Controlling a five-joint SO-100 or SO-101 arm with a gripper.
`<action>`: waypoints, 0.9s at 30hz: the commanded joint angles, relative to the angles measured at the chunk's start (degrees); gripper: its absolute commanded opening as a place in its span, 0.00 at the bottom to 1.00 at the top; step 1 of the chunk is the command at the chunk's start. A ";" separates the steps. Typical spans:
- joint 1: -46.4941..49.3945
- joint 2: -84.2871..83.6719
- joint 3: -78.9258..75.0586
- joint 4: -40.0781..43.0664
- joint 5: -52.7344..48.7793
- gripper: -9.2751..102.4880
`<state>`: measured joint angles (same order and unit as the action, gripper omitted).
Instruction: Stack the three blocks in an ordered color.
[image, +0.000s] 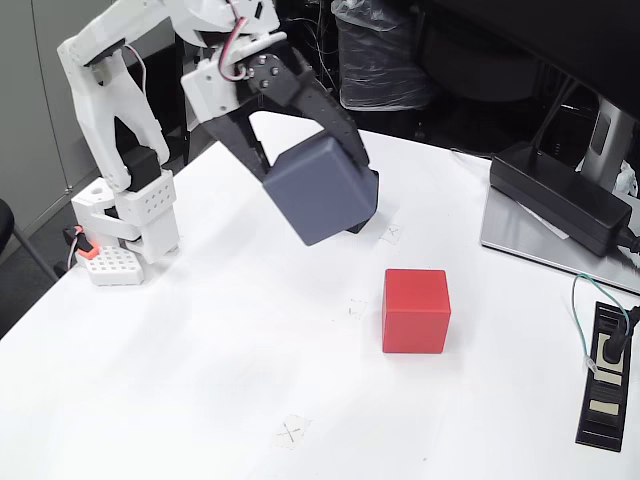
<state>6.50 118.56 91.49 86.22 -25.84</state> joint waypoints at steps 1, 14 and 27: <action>-4.39 -3.78 -2.55 0.00 5.36 0.12; -7.21 -32.78 -26.37 -0.79 12.04 0.12; -7.73 -41.66 -31.46 3.16 11.95 0.12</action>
<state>-0.97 76.64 62.75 89.21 -14.24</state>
